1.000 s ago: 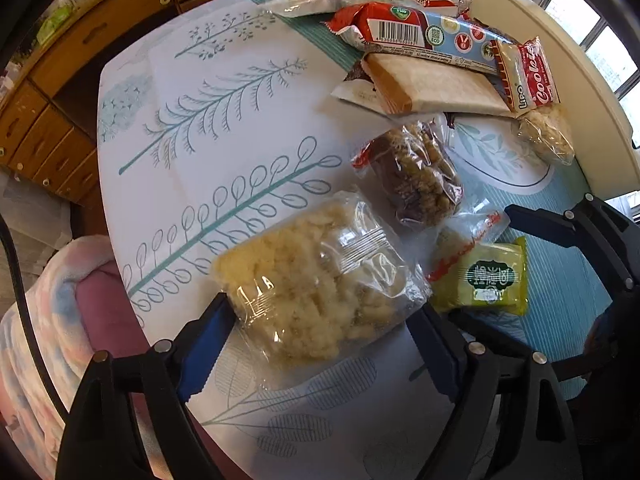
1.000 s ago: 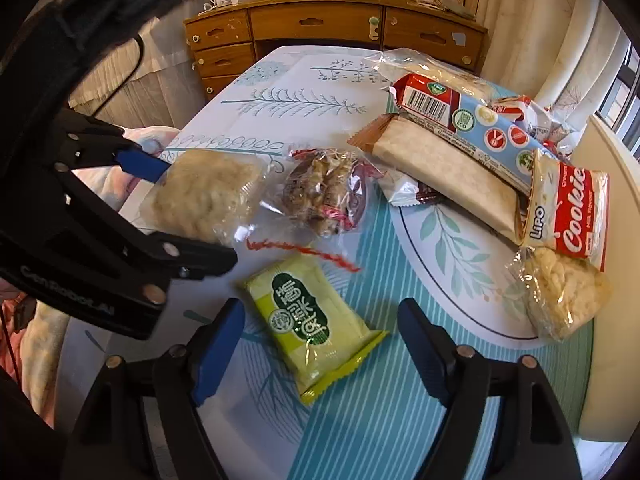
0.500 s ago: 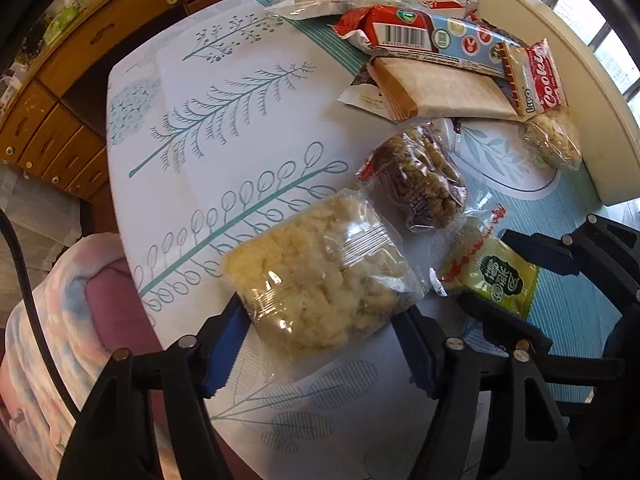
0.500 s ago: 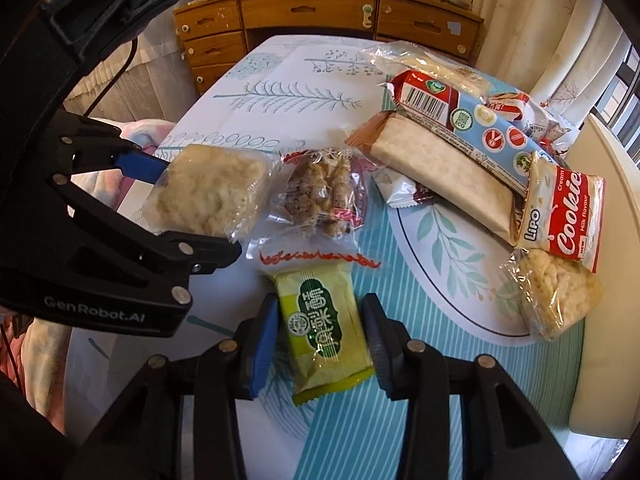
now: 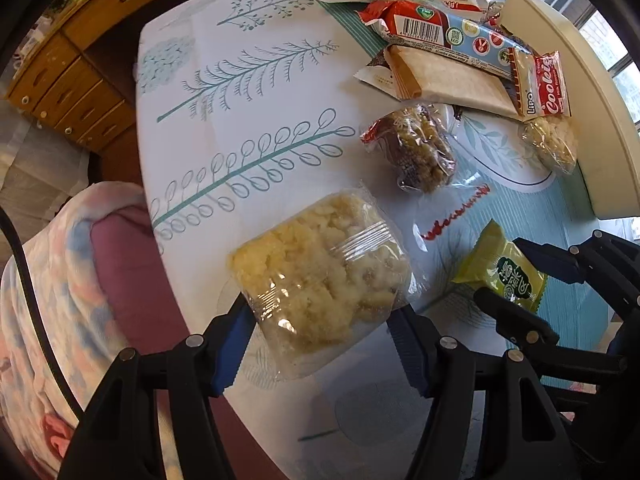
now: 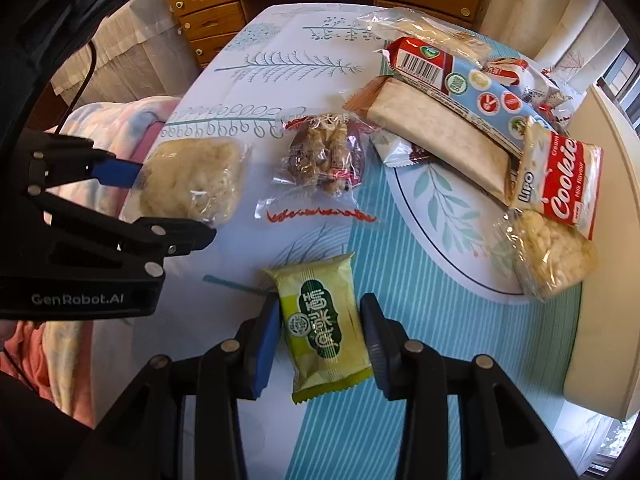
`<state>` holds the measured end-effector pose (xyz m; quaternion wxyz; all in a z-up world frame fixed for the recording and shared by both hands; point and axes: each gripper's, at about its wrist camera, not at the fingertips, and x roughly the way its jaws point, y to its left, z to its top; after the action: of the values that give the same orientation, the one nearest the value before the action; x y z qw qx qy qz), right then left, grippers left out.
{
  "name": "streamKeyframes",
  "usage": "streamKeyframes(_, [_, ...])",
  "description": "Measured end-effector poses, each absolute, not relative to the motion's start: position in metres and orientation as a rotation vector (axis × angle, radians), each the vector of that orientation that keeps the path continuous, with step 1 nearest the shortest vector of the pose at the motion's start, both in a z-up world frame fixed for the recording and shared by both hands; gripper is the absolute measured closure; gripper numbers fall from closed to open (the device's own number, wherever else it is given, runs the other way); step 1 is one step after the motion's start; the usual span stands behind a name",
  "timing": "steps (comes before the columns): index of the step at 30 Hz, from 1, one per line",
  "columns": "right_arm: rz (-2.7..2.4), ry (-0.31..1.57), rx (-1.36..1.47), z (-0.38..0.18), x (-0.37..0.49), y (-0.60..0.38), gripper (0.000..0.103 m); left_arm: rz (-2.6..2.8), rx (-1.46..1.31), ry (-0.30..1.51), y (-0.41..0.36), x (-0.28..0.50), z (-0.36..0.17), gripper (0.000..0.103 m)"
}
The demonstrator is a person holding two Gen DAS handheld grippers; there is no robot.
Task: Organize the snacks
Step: 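Carry the cracker bag with the left tool while the right tool carries the green packet into the tray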
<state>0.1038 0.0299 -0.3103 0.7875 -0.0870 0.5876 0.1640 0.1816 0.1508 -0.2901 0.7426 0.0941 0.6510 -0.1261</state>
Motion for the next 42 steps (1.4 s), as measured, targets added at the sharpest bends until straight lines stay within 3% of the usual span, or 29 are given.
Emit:
streamKeyframes(13, [0.429, 1.137, -0.194, -0.241, 0.088, -0.016, 0.062, -0.179, 0.046, 1.389, 0.122, 0.133, -0.220, 0.039])
streamKeyframes(26, [0.462, 0.991, -0.199, -0.187, 0.074, -0.096, 0.062, -0.208, -0.060, 1.227, 0.052, 0.107, -0.148, 0.039])
streamKeyframes(42, [0.420, 0.876, -0.262, -0.164, 0.064, -0.210, 0.062, -0.327, -0.166, 1.054, -0.064, 0.119, -0.117, 0.039])
